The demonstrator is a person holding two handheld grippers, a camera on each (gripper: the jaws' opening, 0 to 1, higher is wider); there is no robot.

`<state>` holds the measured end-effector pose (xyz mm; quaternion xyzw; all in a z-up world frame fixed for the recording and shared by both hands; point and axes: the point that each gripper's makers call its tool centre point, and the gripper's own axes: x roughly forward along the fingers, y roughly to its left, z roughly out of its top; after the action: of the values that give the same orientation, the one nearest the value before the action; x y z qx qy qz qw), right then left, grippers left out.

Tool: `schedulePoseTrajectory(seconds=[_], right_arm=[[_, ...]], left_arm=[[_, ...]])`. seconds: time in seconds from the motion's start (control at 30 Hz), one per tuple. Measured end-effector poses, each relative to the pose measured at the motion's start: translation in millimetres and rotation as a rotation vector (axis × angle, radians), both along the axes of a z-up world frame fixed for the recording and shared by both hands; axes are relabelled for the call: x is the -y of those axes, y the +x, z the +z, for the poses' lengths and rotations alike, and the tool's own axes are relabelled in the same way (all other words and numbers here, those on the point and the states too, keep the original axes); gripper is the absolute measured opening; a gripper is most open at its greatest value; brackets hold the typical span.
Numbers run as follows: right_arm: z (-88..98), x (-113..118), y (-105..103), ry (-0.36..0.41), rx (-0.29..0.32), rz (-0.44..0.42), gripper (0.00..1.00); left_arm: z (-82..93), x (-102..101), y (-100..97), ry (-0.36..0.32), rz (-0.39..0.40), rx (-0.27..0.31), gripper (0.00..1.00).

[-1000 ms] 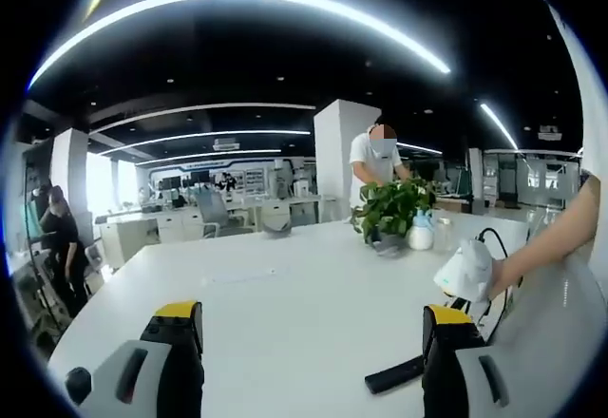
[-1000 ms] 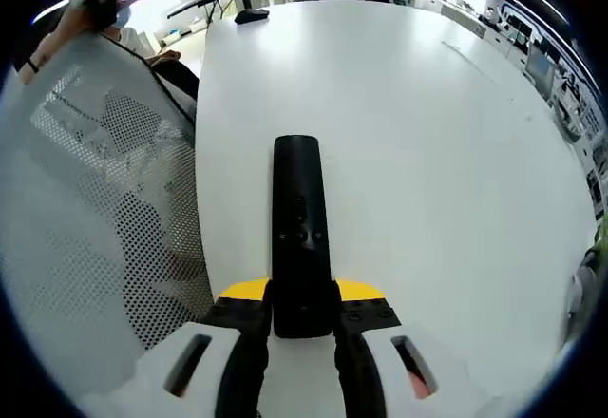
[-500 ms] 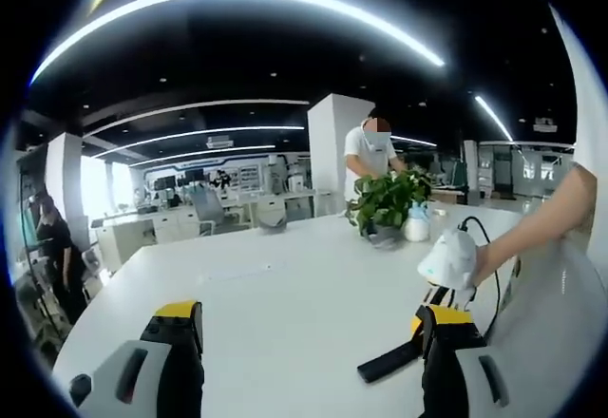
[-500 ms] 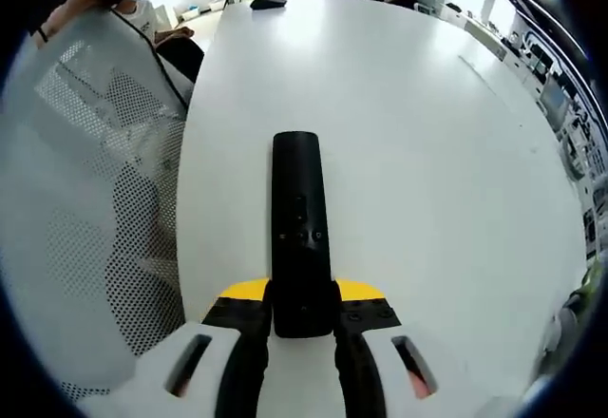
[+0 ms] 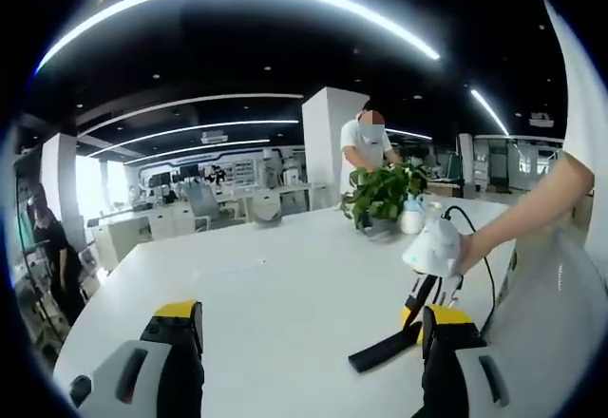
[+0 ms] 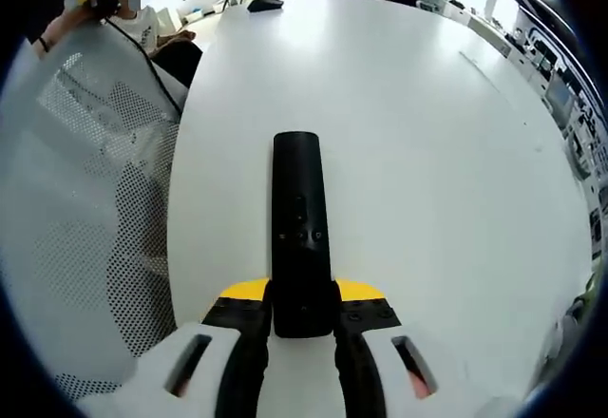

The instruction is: Press the specified remote control buttons in sequence, fully releasing each button before pressing the next.

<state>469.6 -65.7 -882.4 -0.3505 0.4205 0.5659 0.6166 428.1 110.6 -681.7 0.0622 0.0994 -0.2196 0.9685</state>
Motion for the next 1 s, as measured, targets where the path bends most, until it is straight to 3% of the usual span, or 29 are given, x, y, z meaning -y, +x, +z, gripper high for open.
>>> schedulePoseTrajectory(seconds=[0.53,1.0], right_arm=[[6.7,-7.8,10.2,0.004,-0.019,0.003,0.24],[7.3,-9.4,24.6,0.01,-0.042,0.008,0.24]], left_arm=[[-6.6,4.9,-1.3,0.017,-0.028,-0.032,1.0],[-14.0,10.8,-3.0,0.083,-0.061,-0.05,1.0]])
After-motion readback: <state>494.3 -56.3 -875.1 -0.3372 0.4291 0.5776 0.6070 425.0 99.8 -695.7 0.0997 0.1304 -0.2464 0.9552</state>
